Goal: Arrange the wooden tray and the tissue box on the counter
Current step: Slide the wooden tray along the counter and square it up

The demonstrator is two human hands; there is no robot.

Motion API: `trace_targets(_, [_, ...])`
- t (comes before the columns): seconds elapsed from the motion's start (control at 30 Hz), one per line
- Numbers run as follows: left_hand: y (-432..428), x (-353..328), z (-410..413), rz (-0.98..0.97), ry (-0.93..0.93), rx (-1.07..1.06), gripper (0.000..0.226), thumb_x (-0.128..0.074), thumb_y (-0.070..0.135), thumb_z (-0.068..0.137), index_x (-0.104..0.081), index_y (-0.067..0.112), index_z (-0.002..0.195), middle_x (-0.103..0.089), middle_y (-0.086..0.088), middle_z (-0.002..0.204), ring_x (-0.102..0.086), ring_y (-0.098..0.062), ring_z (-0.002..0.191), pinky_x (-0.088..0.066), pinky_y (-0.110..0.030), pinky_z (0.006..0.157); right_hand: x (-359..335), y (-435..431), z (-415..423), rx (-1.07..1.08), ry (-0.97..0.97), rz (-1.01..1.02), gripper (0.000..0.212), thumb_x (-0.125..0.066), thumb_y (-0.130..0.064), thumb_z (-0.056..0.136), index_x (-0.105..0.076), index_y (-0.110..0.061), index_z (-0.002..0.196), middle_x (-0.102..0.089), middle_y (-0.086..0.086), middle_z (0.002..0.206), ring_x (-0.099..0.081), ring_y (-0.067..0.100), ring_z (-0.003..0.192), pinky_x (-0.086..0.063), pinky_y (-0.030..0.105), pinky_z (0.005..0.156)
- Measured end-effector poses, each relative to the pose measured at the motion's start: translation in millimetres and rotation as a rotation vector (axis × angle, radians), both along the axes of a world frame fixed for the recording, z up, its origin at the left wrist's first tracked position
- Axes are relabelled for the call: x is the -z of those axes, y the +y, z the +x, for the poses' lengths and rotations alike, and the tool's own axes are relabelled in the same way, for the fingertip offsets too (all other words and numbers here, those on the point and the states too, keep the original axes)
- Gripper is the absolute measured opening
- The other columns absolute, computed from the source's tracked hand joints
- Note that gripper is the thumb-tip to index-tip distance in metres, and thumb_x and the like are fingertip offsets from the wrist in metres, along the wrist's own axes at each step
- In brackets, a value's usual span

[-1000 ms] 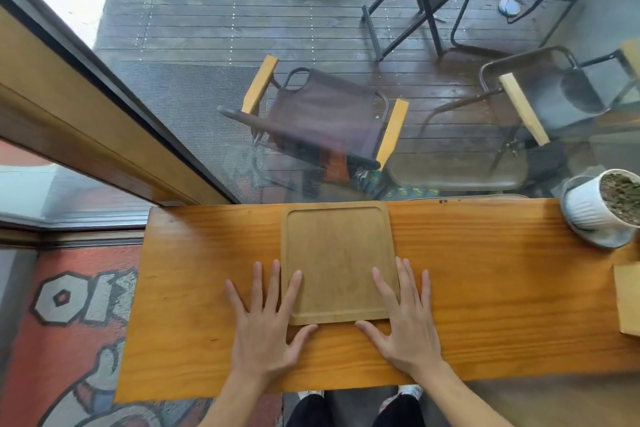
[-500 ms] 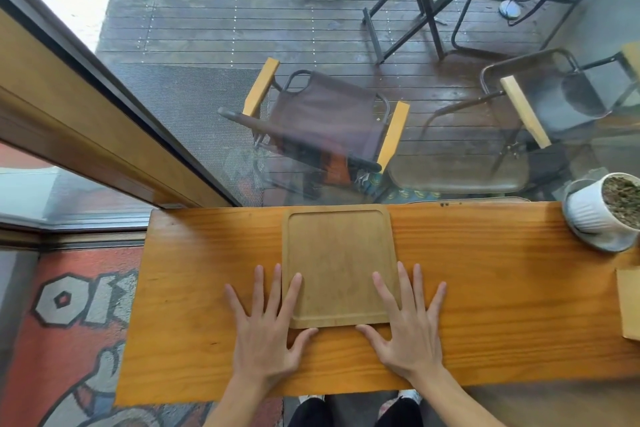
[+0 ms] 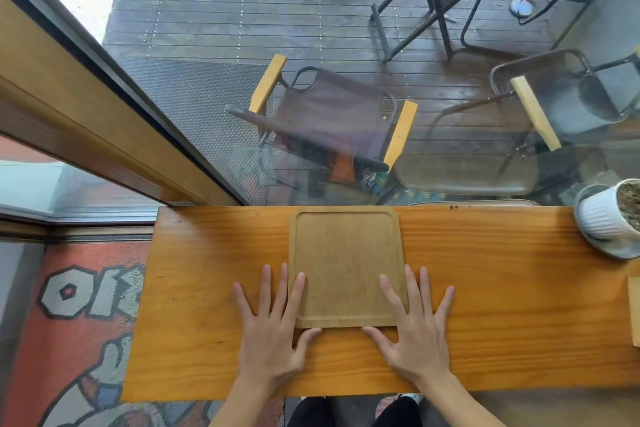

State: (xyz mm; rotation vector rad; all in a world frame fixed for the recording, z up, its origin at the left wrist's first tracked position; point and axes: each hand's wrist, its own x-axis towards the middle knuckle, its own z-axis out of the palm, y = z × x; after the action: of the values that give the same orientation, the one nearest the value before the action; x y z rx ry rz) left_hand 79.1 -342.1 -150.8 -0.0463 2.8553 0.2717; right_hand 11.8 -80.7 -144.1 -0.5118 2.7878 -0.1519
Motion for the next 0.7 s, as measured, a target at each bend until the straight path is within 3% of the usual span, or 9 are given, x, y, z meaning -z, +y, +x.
trace_targets(0.2, [0.0, 1.8, 1.3, -0.004, 0.002, -0.002, 0.089, -0.033, 0.072, 0.091, -0.019, 0.019, 0.161, -0.019, -0.013, 0.169, -0.015, -0.042, 0.155, -0.011, -0.081, 0.112, 2.2, 1.4, -0.3, 0.008, 0.005, -0.002, 0.092, -0.039, -0.084, 0.082, -0.017, -0.038, 0.158, -0.021, 0.013, 0.167, -0.011, 0.041, 0.155, -0.008, 0.081, 0.111])
trace_targets(0.7, [-0.4, 3.3, 2.1, 0.007, 0.010, -0.006, 0.088, -0.034, 0.072, 0.091, -0.018, 0.021, 0.161, -0.017, -0.013, 0.169, -0.014, -0.038, 0.156, -0.011, -0.080, 0.113, 4.8, 1.6, -0.1, 0.021, 0.009, -0.004, 0.093, -0.037, -0.084, 0.082, -0.015, -0.038, 0.159, -0.018, 0.014, 0.168, -0.010, 0.041, 0.155, -0.007, 0.080, 0.112])
